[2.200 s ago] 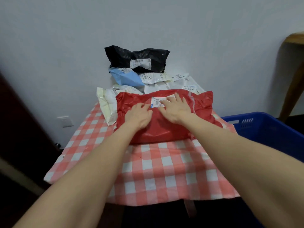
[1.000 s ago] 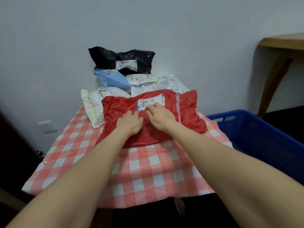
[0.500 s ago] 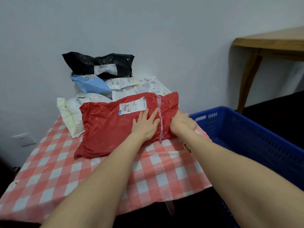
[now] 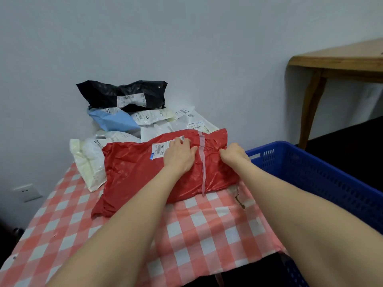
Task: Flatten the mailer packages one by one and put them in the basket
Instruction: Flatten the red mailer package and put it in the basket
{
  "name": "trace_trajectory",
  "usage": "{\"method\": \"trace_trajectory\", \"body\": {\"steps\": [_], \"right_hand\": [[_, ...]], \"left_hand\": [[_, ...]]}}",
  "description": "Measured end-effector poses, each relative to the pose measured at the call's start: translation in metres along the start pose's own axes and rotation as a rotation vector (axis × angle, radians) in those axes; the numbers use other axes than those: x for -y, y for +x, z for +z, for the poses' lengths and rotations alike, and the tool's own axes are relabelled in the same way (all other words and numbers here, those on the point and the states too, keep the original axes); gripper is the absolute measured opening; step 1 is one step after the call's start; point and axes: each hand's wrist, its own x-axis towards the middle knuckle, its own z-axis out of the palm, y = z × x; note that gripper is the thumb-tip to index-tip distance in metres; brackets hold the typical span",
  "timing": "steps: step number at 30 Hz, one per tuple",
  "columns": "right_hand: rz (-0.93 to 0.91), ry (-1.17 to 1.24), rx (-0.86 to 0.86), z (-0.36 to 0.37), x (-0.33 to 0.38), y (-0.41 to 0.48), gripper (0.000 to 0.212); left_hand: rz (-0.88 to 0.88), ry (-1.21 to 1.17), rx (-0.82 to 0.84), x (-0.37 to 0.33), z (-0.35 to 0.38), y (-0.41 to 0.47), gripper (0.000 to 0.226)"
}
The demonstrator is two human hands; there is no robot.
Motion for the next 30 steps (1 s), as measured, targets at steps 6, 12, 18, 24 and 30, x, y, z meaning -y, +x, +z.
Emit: {"method": "trace_trajectory", "body": {"steps": [6, 12, 18, 24, 30], "right_hand": [[0.064, 0.268, -0.032, -0.005, 0.023, 0.041, 0.038], [0.128, 0.393, -0.003, 0.0, 0.027, 0.075, 0.031], [0.009, 0.712, -0.033, 0.015, 0.024, 0.093, 0.029], [-0.045, 0.761, 0.059, 0.011, 0.022, 0.086, 0.024], [-0.033, 0.556, 0.516, -0.015, 0.008, 0.065, 0.026]], "left_hand": [[0.07, 0.029, -0.006, -0.012, -0.002, 0.06, 0.04], [0.154, 0.083, 0.16, -0.026, 0.017, 0.111, 0.046], [0.12, 0.266, 0.341, -0.027, 0.021, 0.133, 0.05], [0.063, 0.138, 0.051, -0.013, 0.013, 0.138, 0.025], [-0.14, 0.15, -0.016, -0.004, -0.006, 0.139, 0.026]]}}
